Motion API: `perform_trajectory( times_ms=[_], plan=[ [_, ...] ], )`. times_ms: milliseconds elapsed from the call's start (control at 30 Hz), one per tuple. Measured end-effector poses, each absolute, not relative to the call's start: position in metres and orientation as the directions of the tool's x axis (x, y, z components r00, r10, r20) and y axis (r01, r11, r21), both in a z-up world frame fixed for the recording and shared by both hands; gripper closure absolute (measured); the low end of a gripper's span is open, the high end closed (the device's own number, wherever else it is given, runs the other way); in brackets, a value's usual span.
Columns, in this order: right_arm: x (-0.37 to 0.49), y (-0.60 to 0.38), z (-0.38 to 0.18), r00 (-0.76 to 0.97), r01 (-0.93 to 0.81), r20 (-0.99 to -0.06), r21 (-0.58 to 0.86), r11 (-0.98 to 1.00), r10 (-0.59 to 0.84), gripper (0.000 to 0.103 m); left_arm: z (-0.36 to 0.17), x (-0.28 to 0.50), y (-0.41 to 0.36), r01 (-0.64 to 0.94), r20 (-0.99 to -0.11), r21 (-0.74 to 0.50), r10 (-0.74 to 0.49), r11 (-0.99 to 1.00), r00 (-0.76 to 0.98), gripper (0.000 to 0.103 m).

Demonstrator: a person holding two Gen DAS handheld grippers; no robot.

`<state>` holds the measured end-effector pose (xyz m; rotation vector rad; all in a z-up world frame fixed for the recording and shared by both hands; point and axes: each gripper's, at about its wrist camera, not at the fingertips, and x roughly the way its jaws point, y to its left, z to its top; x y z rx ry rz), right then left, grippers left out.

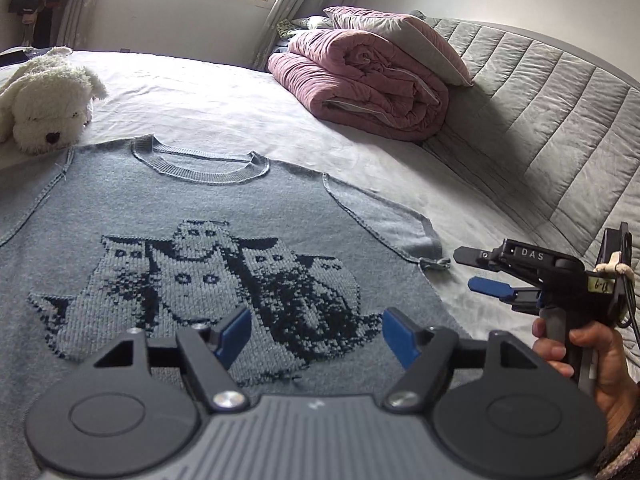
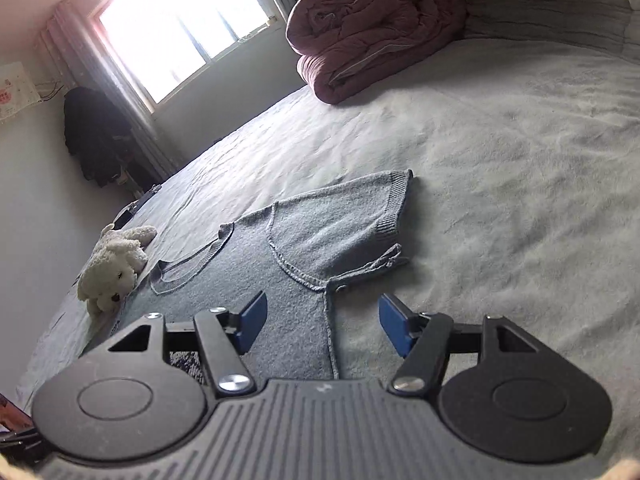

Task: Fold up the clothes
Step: 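Move to the short sleeve and grasp its cuff with the right tool, then grasp the sleeve with the left tool beside the right tool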

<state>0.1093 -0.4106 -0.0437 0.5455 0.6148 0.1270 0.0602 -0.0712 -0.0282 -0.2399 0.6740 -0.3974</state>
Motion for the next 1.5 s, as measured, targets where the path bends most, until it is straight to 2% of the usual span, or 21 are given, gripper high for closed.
perform_trajectory(
  times_ms=[100, 167, 267, 400, 500, 533, 600, 667, 767, 867, 1133, 1267, 1500],
  plan=[
    [0.128, -0.412, -0.057, 0.813, 0.15, -0.547, 0.527, 0.836, 0.199, 0.037, -0.044, 0.079, -0.08, 0.267, -0.557, -0.36, -0.436, 0.894, 0.707, 0.029],
    [0.136, -0.413, -0.064, 0.813, 0.252, -0.567, 0.551, 0.795, 0.134, 0.043, -0.052, 0.09, -0.085, 0.259, -0.565, -0.375, -0.441, 0.89, 0.697, 0.029],
    [0.144, -0.404, -0.062, 0.819, 0.37, -0.572, 0.585, 0.722, 0.044, 0.04, -0.055, 0.103, -0.089, 0.249, -0.564, -0.385, -0.441, 0.888, 0.698, 0.029],
    [0.15, -0.383, -0.06, 0.814, 0.451, -0.577, 0.55, 0.703, -0.072, 0.041, -0.054, 0.119, -0.09, 0.235, -0.554, -0.413, -0.447, 0.88, 0.702, 0.028],
    [0.152, -0.369, -0.062, 0.808, 0.487, -0.571, 0.506, 0.712, -0.148, 0.053, -0.057, 0.133, -0.088, 0.216, -0.543, -0.435, -0.446, 0.874, 0.711, 0.028],
    [0.152, -0.365, -0.063, 0.806, 0.497, -0.567, 0.491, 0.716, -0.17, 0.061, -0.059, 0.137, -0.087, 0.208, -0.535, -0.446, -0.446, 0.87, 0.718, 0.028],
    [0.152, -0.359, -0.064, 0.806, 0.502, -0.556, 0.465, 0.729, -0.201, 0.069, -0.063, 0.145, -0.083, 0.197, -0.521, -0.463, -0.445, 0.864, 0.729, 0.028],
    [0.154, -0.353, -0.066, 0.814, 0.49, -0.541, 0.444, 0.75, -0.211, 0.083, -0.069, 0.151, -0.079, 0.191, -0.501, -0.474, -0.442, 0.86, 0.744, 0.028],
    [0.157, -0.345, -0.068, 0.826, 0.471, -0.517, 0.412, 0.78, -0.225, 0.088, -0.075, 0.153, -0.072, 0.216, -0.461, -0.485, -0.458, 0.847, 0.76, 0.027],
    [0.157, -0.34, -0.064, 0.849, 0.423, -0.484, 0.384, 0.82, -0.211, 0.089, -0.077, 0.15, -0.069, 0.242, -0.436, -0.499, -0.482, 0.832, 0.759, 0.024],
    [0.165, -0.321, -0.045, 0.89, 0.289, -0.439, 0.328, 0.899, -0.125, 0.09, -0.075, 0.153, -0.06, 0.25, -0.449, -0.52, -0.51, 0.817, 0.733, 0.022],
    [0.166, -0.309, -0.041, 0.895, 0.196, -0.445, 0.317, 0.928, -0.037, 0.09, -0.073, 0.159, -0.048, 0.243, -0.48, -0.558, -0.548, 0.793, 0.686, 0.023],
    [0.17, -0.295, -0.034, 0.881, 0.046, -0.456, 0.348, 0.936, 0.126, 0.09, -0.059, 0.17, -0.047, 0.156, -0.564, -0.582, -0.535, 0.798, 0.629, 0.024]
  ],
)
